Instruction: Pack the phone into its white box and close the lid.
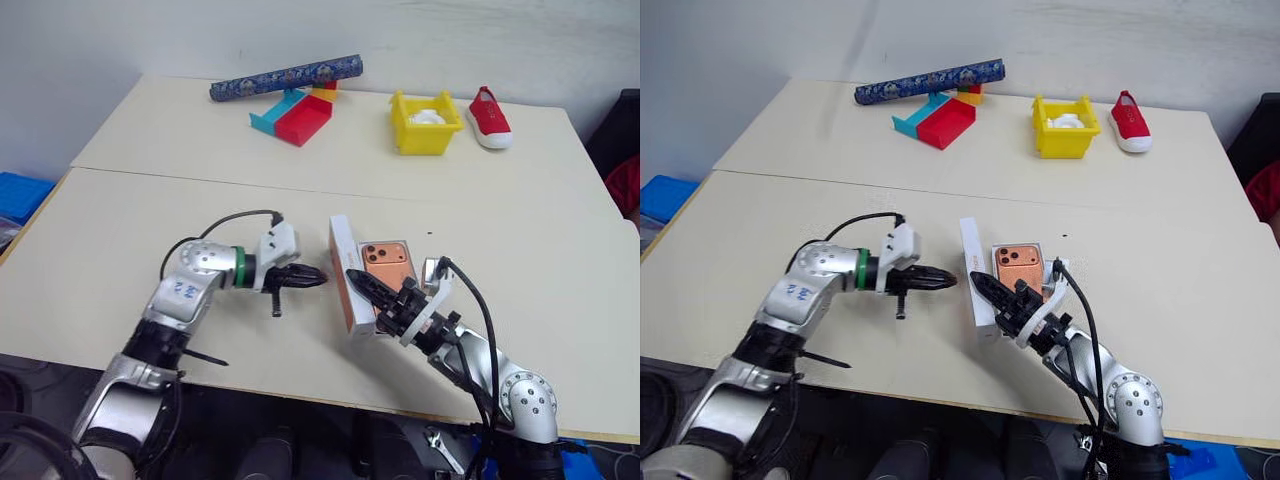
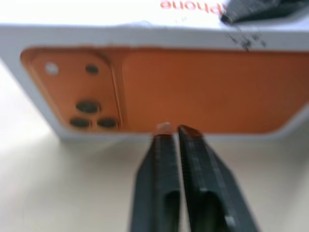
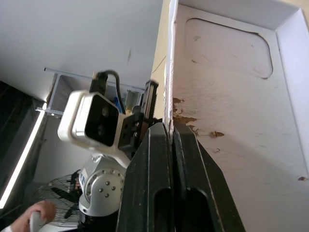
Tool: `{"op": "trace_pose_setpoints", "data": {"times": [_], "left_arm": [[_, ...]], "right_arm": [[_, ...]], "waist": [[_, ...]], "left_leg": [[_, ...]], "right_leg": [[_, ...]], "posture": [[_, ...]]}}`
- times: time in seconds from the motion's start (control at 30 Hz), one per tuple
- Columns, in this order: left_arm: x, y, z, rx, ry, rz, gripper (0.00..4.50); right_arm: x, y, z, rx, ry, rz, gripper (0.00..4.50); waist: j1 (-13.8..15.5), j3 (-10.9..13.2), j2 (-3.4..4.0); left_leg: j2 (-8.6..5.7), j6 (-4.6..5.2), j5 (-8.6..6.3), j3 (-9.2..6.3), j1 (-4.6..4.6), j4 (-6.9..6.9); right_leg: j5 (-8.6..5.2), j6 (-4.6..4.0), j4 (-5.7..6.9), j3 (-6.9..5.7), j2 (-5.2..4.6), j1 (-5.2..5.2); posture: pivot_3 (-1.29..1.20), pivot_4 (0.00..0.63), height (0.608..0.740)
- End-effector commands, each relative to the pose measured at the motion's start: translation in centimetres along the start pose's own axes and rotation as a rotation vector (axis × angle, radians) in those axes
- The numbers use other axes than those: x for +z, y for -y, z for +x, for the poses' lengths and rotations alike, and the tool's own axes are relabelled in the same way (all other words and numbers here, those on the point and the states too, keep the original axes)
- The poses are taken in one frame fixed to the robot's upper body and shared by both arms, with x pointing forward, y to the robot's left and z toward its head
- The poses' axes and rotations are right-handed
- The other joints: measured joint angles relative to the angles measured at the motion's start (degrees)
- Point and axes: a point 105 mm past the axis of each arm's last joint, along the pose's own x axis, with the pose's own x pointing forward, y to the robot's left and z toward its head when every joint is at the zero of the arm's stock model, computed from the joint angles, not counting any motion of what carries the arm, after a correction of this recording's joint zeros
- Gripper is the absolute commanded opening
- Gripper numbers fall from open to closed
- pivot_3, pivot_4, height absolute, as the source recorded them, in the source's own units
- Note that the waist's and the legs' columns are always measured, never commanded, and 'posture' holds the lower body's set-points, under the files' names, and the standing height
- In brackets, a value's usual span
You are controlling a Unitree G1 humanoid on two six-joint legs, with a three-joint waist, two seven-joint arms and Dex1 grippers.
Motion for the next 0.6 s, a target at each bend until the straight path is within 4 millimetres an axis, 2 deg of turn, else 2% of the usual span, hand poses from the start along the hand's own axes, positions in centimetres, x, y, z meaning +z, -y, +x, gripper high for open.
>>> {"op": "trace_pose_setpoints", "data": {"times": [0.03,0.23,0.4,0.5,0.6], "left_arm": [[0.6,-0.1,1.1,-0.024,0.004,0.047,0.0],[0.9,-0.1,3.0,-0.049,0.03,0.043,0.0],[1.3,0.1,4.3,-0.066,0.054,0.048,0.0],[1.7,0.0,5.1,-0.066,0.07,0.051,0.0],[2.3,-0.4,5.6,-0.051,0.095,0.059,0.0]], "right_arm": [[0.6,-0.6,-0.9,0.01,0.028,-0.046,0.63],[2.0,-2.1,-3.1,0.021,0.063,-0.184,2.65],[4.4,-3.3,-6.7,-0.015,0.084,-0.319,4.45],[5.1,-4.2,-8.4,-0.021,0.059,-0.39,4.48],[4.9,-5.0,-9.5,-0.01,-0.01,-0.47,4.48]], "waist": [[0.03,0.0,0.0],[0.38,0.01,0.01],[1.04,0.01,0.0],[1.12,0.01,-0.01],[1.17,0.02,-0.03]], "left_leg": [[0.0,0.0,0.0,0.01,0.0,-0.01],[0.0,0.01,0.0,0.05,-0.03,0.03],[-0.01,0.09,-0.03,0.05,-0.05,0.06],[-0.03,0.16,-0.06,0.07,-0.08,0.08],[-0.02,0.19,-0.06,0.09,-0.1,0.1]], "right_leg": [[0.0,0.0,-0.01,0.0,0.0,0.0],[0.02,0.03,-0.01,0.02,-0.01,-0.01],[0.04,0.07,-0.09,0.0,-0.03,0.03],[0.09,0.15,-0.17,0.01,-0.05,0.07],[0.11,0.2,-0.22,-0.01,-0.04,0.11]], "posture": [[0.0,0.15,0.74],[0.0,0.15,0.74],[0.0,0.15,0.74],[0.0,0.15,0.74],[0.0,0.15,0.74]]}}
